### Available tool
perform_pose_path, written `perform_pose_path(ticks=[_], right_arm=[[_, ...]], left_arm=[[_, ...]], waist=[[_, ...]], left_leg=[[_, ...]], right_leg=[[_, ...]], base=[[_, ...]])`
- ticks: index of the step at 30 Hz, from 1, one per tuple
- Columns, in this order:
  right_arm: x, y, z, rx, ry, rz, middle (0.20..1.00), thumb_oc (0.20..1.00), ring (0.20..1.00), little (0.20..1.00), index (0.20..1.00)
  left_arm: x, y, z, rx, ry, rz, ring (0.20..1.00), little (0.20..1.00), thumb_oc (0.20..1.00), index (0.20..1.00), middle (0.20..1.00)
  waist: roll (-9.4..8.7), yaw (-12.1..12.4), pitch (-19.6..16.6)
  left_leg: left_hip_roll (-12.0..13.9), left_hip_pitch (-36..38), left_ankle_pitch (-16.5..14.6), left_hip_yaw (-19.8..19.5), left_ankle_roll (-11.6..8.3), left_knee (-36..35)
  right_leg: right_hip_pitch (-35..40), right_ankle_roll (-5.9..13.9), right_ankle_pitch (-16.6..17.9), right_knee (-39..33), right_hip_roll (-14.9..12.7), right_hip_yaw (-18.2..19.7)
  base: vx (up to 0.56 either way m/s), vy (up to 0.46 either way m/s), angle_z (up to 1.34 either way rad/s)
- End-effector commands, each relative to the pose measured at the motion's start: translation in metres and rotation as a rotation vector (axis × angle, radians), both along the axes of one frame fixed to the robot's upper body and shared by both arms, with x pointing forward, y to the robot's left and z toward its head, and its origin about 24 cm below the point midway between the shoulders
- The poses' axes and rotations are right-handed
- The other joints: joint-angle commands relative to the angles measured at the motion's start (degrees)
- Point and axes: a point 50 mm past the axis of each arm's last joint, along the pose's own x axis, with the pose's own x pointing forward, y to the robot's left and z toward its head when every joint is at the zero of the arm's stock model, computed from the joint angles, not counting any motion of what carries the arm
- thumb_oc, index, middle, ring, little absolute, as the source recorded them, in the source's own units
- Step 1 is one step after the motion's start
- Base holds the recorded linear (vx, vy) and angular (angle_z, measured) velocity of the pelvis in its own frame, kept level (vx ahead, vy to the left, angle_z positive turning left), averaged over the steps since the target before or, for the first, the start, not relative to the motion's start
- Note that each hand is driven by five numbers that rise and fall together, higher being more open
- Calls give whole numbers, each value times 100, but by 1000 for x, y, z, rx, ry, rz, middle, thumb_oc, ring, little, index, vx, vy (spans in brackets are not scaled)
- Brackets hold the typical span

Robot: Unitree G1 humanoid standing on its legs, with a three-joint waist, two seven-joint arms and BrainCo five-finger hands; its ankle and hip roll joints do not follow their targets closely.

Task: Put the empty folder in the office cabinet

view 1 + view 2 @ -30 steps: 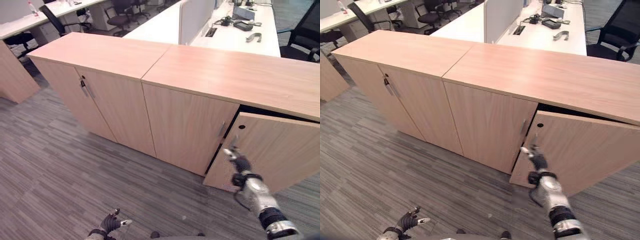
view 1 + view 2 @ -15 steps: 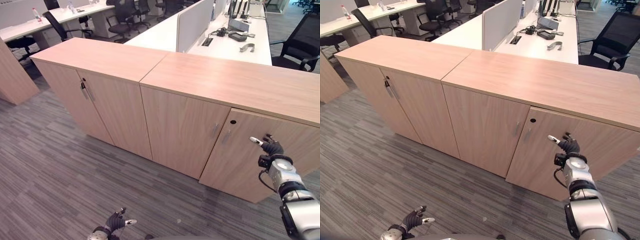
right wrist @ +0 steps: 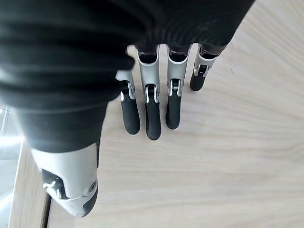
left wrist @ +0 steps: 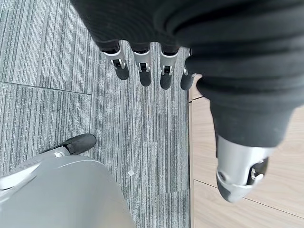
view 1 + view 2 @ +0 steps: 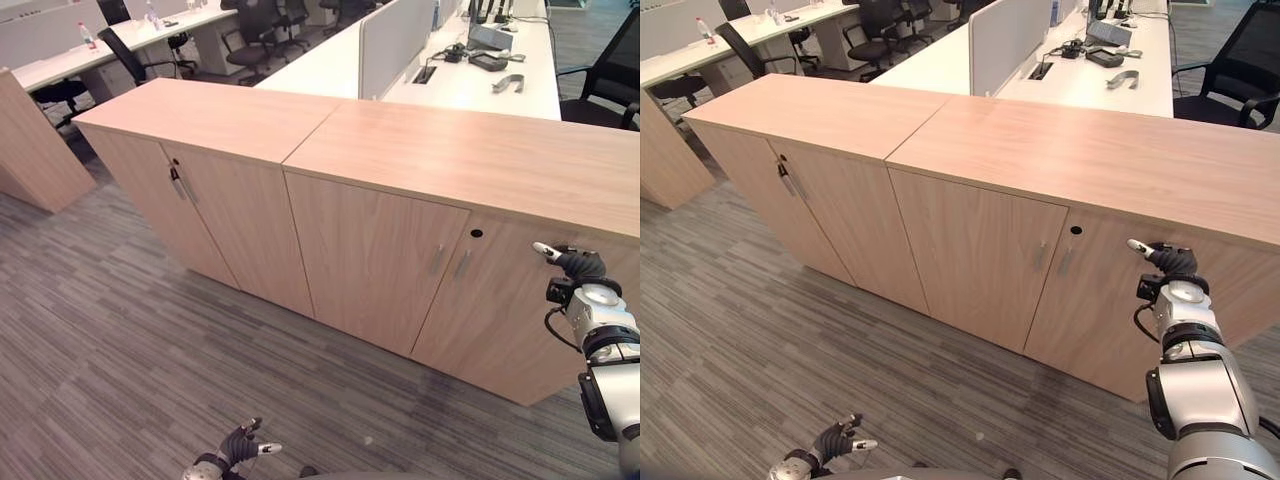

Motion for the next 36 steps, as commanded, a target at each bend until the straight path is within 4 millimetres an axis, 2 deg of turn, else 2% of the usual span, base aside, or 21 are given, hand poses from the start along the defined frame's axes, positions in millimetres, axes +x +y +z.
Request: perform_pose_path(ticks=[1, 2, 6, 7, 9, 10, 14, 18, 22, 25, 27, 28, 29, 31, 36], right_arm=[[18, 45, -10, 82, -100, 139, 1000, 1000, 1000, 1000, 1000], [13, 61, -26, 105, -81, 185, 1000, 1000, 1000, 1000, 1000], [-25, 100, -77, 172, -3, 285, 1000, 1000, 1000, 1000, 1000], [-48, 115, -100, 206, 56, 318, 1000, 1000, 1000, 1000, 1000], [-68, 128, -119, 229, 121, 347, 1000, 1000, 1000, 1000, 1000], [-69, 128, -119, 229, 122, 347, 1000, 1000, 1000, 1000, 1000], [-96, 147, -144, 270, 228, 379, 1000, 1000, 1000, 1000, 1000], [-108, 160, -156, 313, 276, 401, 1000, 1000, 1000, 1000, 1000], [-105, 161, -155, 314, 276, 402, 1000, 1000, 1000, 1000, 1000], [-92, 168, -149, 348, 225, 398, 1000, 1000, 1000, 1000, 1000], [-90, 171, -148, 356, 216, 403, 1000, 1000, 1000, 1000, 1000], [-89, 172, -147, 361, 205, 409, 1000, 1000, 1000, 1000, 1000], [-91, 177, -147, 365, 202, 426, 1000, 1000, 1000, 1000, 1000], [-97, 177, -151, 369, 219, 422, 1000, 1000, 1000, 1000, 1000], [-107, 171, -159, 369, 264, 397, 1000, 1000, 1000, 1000, 1000]], left_arm=[[18, 1, 4, 13, -47, 14, 1000, 1000, 1000, 1000, 1000], [17, 2, 3, 13, -46, 35, 1000, 1000, 1000, 1000, 1000], [13, 4, 2, 14, -40, 86, 1000, 1000, 1000, 1000, 1000], [12, 4, 1, 14, -38, 91, 1000, 1000, 1000, 1000, 1000], [14, 6, 2, 23, -42, 93, 1000, 1000, 1000, 1000, 1000], [14, 6, 2, 23, -41, 93, 1000, 1000, 1000, 1000, 1000], [18, 12, 4, 45, -50, 94, 1000, 1000, 1000, 1000, 1000], [25, 16, 8, 50, -79, 99, 1000, 1000, 1000, 1000, 1000], [28, 19, 10, 65, -82, 84, 1000, 1000, 1000, 1000, 1000], [40, 23, 16, 83, -116, 65, 1000, 1000, 1000, 1000, 1000], [42, 24, 16, 86, -121, 62, 1000, 1000, 1000, 1000, 1000], [43, 25, 17, 89, -126, 60, 1000, 1000, 1000, 1000, 1000], [42, 28, 18, 98, -122, 61, 1000, 1000, 1000, 1000, 1000], [41, 28, 17, 92, -123, 73, 1000, 1000, 1000, 1000, 1000], [35, 25, 13, 68, -106, 112, 1000, 1000, 1000, 1000, 1000]], waist=[[-312, 134, 49], [-298, 92, 76], [-314, -56, 83], [-322, -138, 92], [-345, -201, 87], [-350, -200, 80], [-396, -296, 77], [-466, -359, 101], [-510, -396, 152], [-451, -492, 391], [-421, -494, 421], [-368, -498, 434], [-377, -444, 382], [-450, -400, 295], [-449, -365, 140]], left_leg=[[358, 63, -174, 206, -375, 86], [352, 69, -186, 236, -365, 87], [335, 109, -247, 376, -322, 83], [310, 138, -278, 443, -295, 82], [286, 163, -303, 498, -275, 70], [284, 165, -304, 501, -274, 69], [222, 235, -386, 604, -211, 69], [127, 269, -457, 781, -125, 69], [45, 258, -501, 885, -57, 69], [35, 142, -439, 1007, 71, 69], [43, 120, -410, 1052, 106, 69], [59, 82, -373, 1099, 144, 84], [8, -3, -346, 1186, 157, 136], [-74, 3, -340, 1192, 157, 140], [-69, 100, -346, 1224, 120, 105]], right_leg=[[312, 465, -418, 44, -272, -174], [293, 465, -400, 44, -275, -150], [247, 488, -346, 44, -325, -45], [223, 507, -322, 65, -362, -3], [203, 527, -295, 81, -404, 35], [203, 528, -295, 80, -406, 37], [141, 586, -211, 112, -489, 171], [-21, 709, -36, 148, -632, 357], [-181, 801, 56, 271, -730, 456], [-722, 902, -104, 1206, -667, 687], [-793, 898, -224, 1460, -590, 732], [-828, 868, -357, 1727, -499, 719], [-616, 730, -565, 1650, -425, 524], [-392, 648, -590, 1301, -381, 448], [-117, 537, -490, 745, -303, 412]], base=[[-1, 52, -5], [0, 46, -7], [13, 69, -9], [21, 111, -13], [14, 96, -18], [9, 66, -19], [9, 71, -19], [-9, 109, -33], [-45, 88, -19], [-169, 132, -28], [-101, 84, -44], [-100, 71, -35], [-86, 62, -16], [20, -16, -19], [78, -39, -7]])
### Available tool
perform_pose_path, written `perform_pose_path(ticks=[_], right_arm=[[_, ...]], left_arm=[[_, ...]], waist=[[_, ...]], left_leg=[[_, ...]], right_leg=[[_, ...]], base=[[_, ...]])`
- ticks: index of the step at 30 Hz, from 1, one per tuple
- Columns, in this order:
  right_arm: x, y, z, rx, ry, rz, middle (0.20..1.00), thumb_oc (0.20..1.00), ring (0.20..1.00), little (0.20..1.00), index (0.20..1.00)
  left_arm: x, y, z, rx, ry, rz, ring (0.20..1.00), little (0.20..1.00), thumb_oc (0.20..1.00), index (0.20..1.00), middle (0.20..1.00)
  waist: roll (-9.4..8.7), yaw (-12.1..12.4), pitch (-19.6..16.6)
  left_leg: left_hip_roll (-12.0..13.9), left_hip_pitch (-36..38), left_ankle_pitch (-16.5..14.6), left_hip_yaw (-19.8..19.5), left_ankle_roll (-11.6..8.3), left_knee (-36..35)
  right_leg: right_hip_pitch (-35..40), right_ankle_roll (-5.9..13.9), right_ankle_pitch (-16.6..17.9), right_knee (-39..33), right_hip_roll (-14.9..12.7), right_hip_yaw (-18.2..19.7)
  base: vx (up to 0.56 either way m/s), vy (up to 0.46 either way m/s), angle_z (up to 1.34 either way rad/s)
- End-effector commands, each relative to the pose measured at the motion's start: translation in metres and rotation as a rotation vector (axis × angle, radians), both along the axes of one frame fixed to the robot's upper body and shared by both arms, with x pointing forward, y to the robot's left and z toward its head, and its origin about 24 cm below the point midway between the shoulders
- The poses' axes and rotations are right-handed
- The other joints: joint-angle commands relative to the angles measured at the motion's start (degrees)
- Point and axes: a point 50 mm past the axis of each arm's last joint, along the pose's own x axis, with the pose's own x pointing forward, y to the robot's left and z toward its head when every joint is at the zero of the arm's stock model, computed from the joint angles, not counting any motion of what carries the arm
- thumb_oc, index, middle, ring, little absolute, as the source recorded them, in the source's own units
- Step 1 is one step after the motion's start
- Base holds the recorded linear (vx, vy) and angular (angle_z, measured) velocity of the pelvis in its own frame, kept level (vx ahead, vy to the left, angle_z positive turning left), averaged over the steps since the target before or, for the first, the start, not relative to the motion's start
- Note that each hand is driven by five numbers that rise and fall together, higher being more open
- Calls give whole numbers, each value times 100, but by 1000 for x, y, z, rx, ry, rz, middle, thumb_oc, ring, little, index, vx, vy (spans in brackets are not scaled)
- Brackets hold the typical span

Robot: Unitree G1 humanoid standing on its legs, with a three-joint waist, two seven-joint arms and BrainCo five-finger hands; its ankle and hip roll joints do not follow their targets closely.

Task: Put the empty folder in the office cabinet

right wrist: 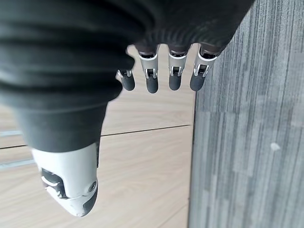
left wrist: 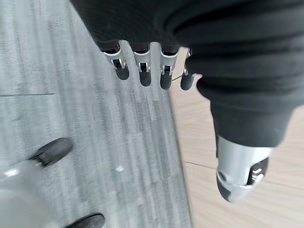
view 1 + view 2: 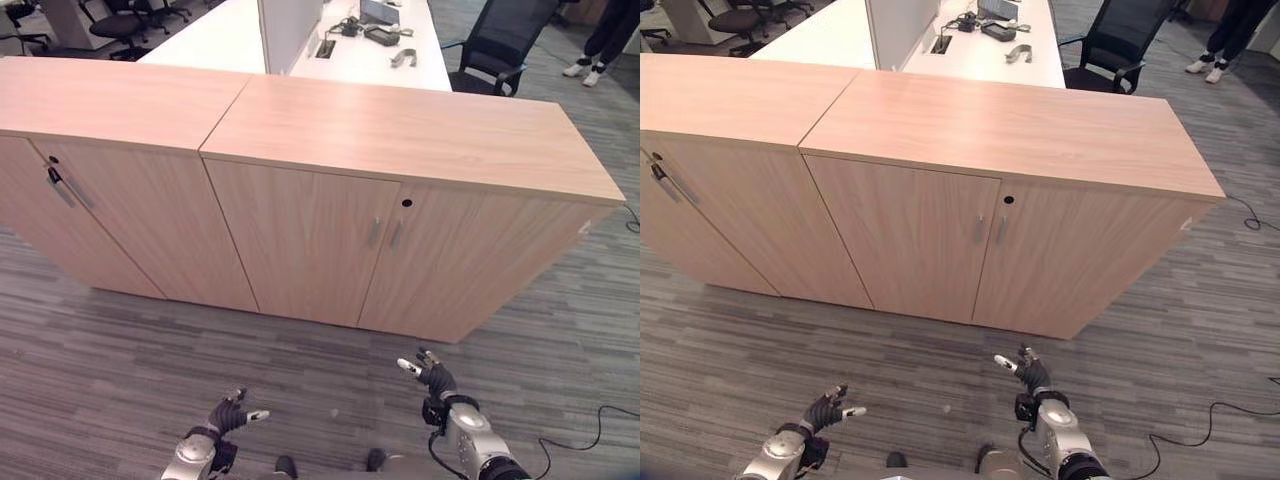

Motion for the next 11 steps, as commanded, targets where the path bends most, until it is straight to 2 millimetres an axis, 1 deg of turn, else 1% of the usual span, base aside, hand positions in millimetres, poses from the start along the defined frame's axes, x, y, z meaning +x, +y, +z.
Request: perform_pose_path(ticks=[1, 2, 3, 11], right_arm=[[6, 3, 6, 23, -56, -4, 1000, 1000, 1000, 1000, 1000], [6, 2, 5, 23, -53, -5, 1000, 1000, 1000, 1000, 1000], [4, -2, 5, 14, -45, -11, 1000, 1000, 1000, 1000, 1000], [4, -9, 6, 7, -52, -30, 1000, 1000, 1000, 1000, 1000]], left_arm=[[14, 6, 7, 12, -60, 8, 1000, 1000, 1000, 1000, 1000], [13, 5, 6, 9, -55, 3, 1000, 1000, 1000, 1000, 1000], [7, -1, 3, 8, -35, -29, 1000, 1000, 1000, 1000, 1000], [3, -6, 0, -5, -20, -35, 1000, 1000, 1000, 1000, 1000]], waist=[[-36, -24, -159], [-35, -28, -172], [-25, -40, -198], [7, -28, -226]], left_leg=[[-74, 81, -272, -83, -134, 85], [-70, 96, -274, -89, -144, 78], [-66, 157, -283, -138, -174, 62], [-31, 182, -295, -170, -241, 62]], right_leg=[[292, 434, -51, -87, -153, -4], [326, 430, -39, -141, -154, -24], [476, 412, 2, -340, -150, -81], [606, 399, 58, -608, -135, -119]], base=[[37, -24, 6], [65, -61, 6], [48, -56, 4], [9, -32, 4]])
